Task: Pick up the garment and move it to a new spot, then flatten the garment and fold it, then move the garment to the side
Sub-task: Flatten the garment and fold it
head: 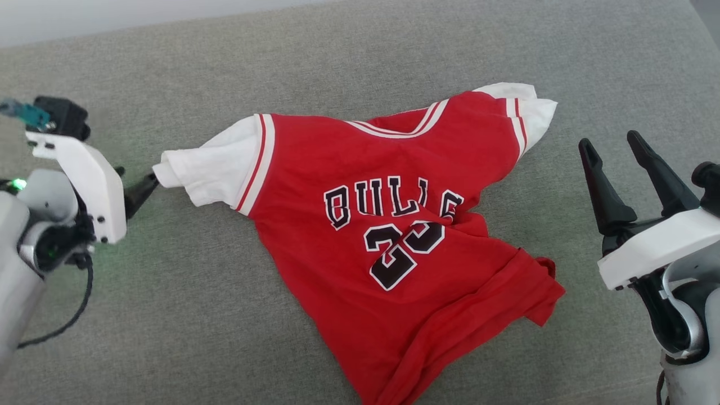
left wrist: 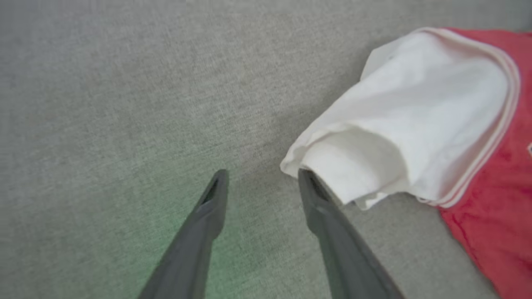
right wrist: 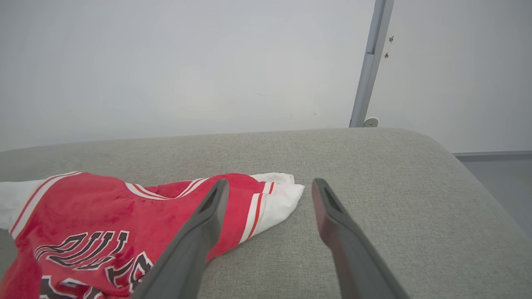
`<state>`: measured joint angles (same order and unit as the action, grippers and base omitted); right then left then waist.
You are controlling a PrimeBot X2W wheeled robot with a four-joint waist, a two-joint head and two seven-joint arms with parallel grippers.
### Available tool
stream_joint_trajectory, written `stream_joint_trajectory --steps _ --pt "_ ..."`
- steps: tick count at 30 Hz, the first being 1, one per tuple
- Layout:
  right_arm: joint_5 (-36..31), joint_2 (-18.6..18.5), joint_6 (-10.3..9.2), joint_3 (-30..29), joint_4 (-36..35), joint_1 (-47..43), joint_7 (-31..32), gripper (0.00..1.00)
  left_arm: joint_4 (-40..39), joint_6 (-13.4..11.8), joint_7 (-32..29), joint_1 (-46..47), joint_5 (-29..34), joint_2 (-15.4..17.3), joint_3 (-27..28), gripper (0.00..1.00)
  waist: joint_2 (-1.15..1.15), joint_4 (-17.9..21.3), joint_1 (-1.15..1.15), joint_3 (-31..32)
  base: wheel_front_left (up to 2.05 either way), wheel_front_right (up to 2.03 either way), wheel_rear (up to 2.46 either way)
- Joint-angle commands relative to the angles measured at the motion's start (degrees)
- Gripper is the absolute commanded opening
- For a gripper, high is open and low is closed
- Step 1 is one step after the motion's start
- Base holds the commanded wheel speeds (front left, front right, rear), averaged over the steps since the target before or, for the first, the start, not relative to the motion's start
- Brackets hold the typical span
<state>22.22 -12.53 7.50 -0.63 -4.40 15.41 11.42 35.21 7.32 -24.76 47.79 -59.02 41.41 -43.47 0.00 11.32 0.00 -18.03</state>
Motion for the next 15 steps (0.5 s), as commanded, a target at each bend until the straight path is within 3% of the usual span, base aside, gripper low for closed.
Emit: stream_joint_trajectory --steps 1,9,15 --pt "0.2 0.0 -0.02 -0.1 -0.3 0.4 0.2 1.00 0.8 0.1 -0.4 1.1 -0.3 -0.3 0.3 1.00 0.00 -0.2 0.00 0.1 0.00 0.00 0.00" --pt "2.0 -1.5 -0.02 2.8 -0.7 -1.2 3.9 1.00 0.9 -1.3 -4.4 3.5 -1.7 -1.1 0.1 1.00 0.00 -1.7 0.00 1.6 0.00 0.00 0.00" --pt "4.9 -3.0 -0.02 6.3 -1.4 -3.5 10.9 1.00 -3.6 -2.9 -1.8 0.7 -1.9 -0.1 1.0 1.00 0.00 -2.6 0.00 3.2 0.00 0.00 0.00"
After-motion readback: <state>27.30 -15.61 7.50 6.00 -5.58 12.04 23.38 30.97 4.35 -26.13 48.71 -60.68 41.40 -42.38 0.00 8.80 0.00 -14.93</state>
